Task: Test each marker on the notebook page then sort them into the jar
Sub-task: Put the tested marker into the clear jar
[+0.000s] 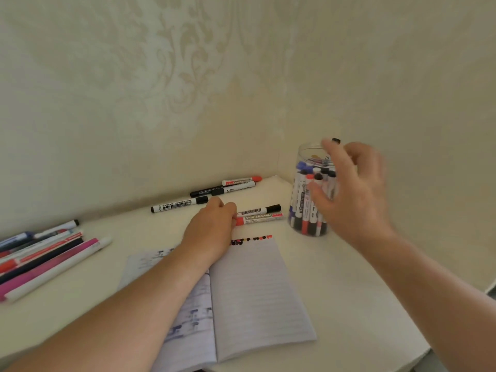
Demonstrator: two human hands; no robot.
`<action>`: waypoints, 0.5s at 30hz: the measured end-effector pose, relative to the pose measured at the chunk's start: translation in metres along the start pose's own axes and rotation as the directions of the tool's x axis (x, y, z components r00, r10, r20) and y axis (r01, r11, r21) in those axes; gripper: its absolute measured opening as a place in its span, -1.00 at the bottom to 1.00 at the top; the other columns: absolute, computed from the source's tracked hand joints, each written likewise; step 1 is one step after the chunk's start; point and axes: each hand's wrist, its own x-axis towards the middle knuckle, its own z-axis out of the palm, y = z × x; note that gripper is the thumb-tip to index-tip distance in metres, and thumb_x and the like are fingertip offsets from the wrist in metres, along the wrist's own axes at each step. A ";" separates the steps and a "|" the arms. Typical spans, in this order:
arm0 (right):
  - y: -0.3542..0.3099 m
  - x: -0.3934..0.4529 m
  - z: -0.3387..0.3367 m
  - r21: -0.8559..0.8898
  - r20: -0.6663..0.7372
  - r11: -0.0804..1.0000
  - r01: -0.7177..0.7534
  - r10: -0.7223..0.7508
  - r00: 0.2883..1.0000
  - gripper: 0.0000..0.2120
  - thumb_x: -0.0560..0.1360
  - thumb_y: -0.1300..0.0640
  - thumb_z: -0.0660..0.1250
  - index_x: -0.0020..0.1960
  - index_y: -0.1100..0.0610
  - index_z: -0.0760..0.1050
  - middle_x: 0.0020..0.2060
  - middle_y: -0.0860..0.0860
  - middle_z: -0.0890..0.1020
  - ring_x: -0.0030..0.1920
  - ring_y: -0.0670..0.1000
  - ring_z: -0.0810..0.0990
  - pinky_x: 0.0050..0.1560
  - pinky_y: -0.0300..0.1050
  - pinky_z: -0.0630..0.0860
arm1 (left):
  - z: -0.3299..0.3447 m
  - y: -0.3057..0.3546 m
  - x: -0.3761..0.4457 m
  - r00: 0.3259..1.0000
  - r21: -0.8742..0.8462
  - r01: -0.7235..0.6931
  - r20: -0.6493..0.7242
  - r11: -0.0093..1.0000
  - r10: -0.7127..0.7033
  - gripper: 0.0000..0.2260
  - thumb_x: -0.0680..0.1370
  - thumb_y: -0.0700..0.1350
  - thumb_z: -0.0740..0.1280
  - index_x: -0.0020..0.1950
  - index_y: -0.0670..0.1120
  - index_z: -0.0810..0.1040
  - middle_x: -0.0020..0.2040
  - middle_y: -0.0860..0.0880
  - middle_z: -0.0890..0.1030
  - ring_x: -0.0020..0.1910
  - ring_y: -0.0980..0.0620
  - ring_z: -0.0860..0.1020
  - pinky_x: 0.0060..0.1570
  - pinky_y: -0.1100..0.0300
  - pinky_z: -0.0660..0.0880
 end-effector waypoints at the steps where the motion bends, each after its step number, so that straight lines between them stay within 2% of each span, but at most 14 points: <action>1: -0.005 -0.008 0.005 0.029 -0.030 0.994 0.104 -0.103 0.994 -0.46 0.47 0.22 0.49 0.43 0.08 0.49 0.20 0.07 0.49 0.17 0.14 0.44 0.22 -0.07 0.39 | 0.001 -0.002 0.002 1.000 0.001 -0.008 0.002 1.000 0.008 -0.82 0.68 0.02 0.27 0.12 -0.07 0.53 0.04 -0.06 0.42 -0.06 -0.14 0.54 -0.09 -0.02 0.54; 2: -0.012 -0.015 0.011 0.083 -0.020 0.983 0.165 -0.164 0.986 -0.57 0.48 0.25 0.45 0.34 0.13 0.57 0.09 0.05 0.56 0.08 0.10 0.49 0.15 -0.09 0.43 | 0.000 -0.002 0.003 1.000 0.012 -0.011 0.027 1.000 0.011 -0.79 0.68 0.06 0.27 0.15 -0.06 0.53 0.05 -0.05 0.41 -0.05 -0.13 0.54 -0.07 -0.02 0.55; 4: -0.025 -0.028 0.020 0.217 0.099 0.967 0.133 -0.158 0.983 -0.71 0.49 0.21 0.39 0.21 0.09 0.64 -0.15 -0.12 0.57 -0.15 -0.09 0.50 -0.09 -0.11 0.51 | -0.002 -0.002 0.005 0.992 0.081 -0.016 0.125 0.997 0.006 -0.74 0.67 0.12 0.25 0.24 -0.01 0.52 0.07 -0.04 0.39 0.00 -0.11 0.51 -0.01 -0.04 0.55; 5: -0.031 -0.031 0.024 0.270 0.173 0.961 0.062 -0.112 0.979 -0.76 0.51 0.18 0.38 0.15 0.04 0.66 -0.25 -0.20 0.54 -0.25 -0.14 0.48 -0.19 -0.14 0.51 | -0.004 0.000 0.006 0.987 0.122 -0.024 0.162 0.992 0.004 -0.72 0.68 0.14 0.22 0.27 0.00 0.51 0.08 -0.04 0.39 0.03 -0.12 0.51 0.01 -0.05 0.55; 7: -0.041 -0.034 0.027 0.319 0.327 0.932 -0.169 0.059 0.943 -0.89 0.56 0.13 0.39 0.00 -0.04 0.68 -0.42 -0.20 0.53 -0.36 -0.14 0.49 -0.28 -0.15 0.50 | -0.010 0.002 0.004 0.987 0.172 -0.024 0.158 0.985 -0.003 -0.70 0.71 0.14 0.13 0.26 -0.01 0.49 0.10 -0.04 0.43 0.08 -0.13 0.51 0.01 -0.07 0.54; 8: -0.044 -0.033 0.028 0.318 0.415 0.900 -0.299 0.152 0.897 -0.88 0.58 0.08 0.40 -0.10 -0.06 0.67 -0.46 -0.18 0.54 -0.40 -0.13 0.48 -0.30 -0.14 0.49 | -0.014 0.002 0.002 0.993 0.170 -0.015 0.119 0.985 -0.006 -0.69 0.72 0.13 0.08 0.23 -0.02 0.49 0.10 -0.04 0.46 0.08 -0.14 0.52 0.01 -0.08 0.53; 10: -0.048 -0.028 0.030 0.277 0.596 0.799 -0.533 0.292 0.748 -0.71 0.58 -0.12 0.42 -0.22 0.02 0.63 -0.48 -0.13 0.53 -0.46 -0.15 0.41 -0.32 -0.15 0.43 | -0.025 0.004 -0.004 1.000 0.054 0.011 -0.008 0.998 -0.011 -0.73 0.73 0.09 0.05 0.16 -0.02 0.47 0.05 -0.02 0.51 0.03 -0.12 0.52 -0.03 -0.07 0.51; 11: -0.051 -0.025 0.031 0.269 0.687 0.714 -0.646 0.328 0.649 -0.60 0.54 -0.27 0.41 -0.18 0.07 0.65 -0.46 -0.09 0.54 -0.46 -0.12 0.41 -0.34 -0.15 0.40 | -0.030 0.005 -0.009 0.997 -0.045 0.003 -0.071 0.999 -0.006 -0.75 0.74 0.06 0.06 0.14 -0.01 0.47 0.00 0.00 0.52 -0.02 -0.10 0.51 -0.07 -0.04 0.48; 12: -0.054 -0.023 0.033 0.286 0.774 0.589 -0.756 0.324 0.545 -0.48 0.47 -0.38 0.39 -0.07 0.11 0.65 -0.41 -0.01 0.56 -0.46 -0.08 0.40 -0.37 -0.14 0.36 | -0.035 0.005 -0.014 0.993 -0.133 -0.033 -0.117 0.991 0.018 -0.78 0.73 0.04 0.08 0.12 0.01 0.48 -0.04 0.03 0.53 -0.05 -0.06 0.50 -0.10 -0.01 0.45; 13: -0.057 -0.020 0.035 0.321 0.833 0.444 -0.836 0.287 0.472 -0.40 0.42 -0.41 0.37 0.03 0.13 0.63 -0.38 0.05 0.56 -0.47 -0.04 0.37 -0.42 -0.15 0.29 | -0.041 0.006 -0.020 0.988 -0.178 -0.096 -0.133 0.979 0.073 -0.81 0.73 0.02 0.10 0.13 0.03 0.48 -0.07 0.07 0.52 -0.08 -0.01 0.48 -0.13 0.02 0.41; 14: -0.061 -0.017 0.038 0.371 0.860 0.302 -0.878 0.246 0.448 -0.43 0.44 -0.37 0.36 0.07 0.14 0.59 -0.37 0.08 0.53 -0.48 -0.03 0.34 -0.46 -0.17 0.21 | -0.044 0.006 -0.027 0.983 -0.186 -0.162 -0.121 0.969 0.141 -0.84 0.73 0.01 0.12 0.14 0.04 0.48 -0.09 0.11 0.51 -0.09 0.02 0.45 -0.14 0.04 0.37; 15: -0.064 -0.014 0.041 0.435 0.857 0.184 -0.881 0.216 0.468 -0.55 0.53 -0.27 0.37 0.04 0.14 0.55 -0.39 0.09 0.50 -0.50 -0.03 0.31 -0.47 -0.18 0.16 | -0.047 0.007 -0.033 0.976 -0.189 -0.215 -0.089 0.958 0.201 -0.86 0.72 0.00 0.14 0.16 0.05 0.47 -0.10 0.14 0.49 -0.08 0.05 0.43 -0.14 0.07 0.34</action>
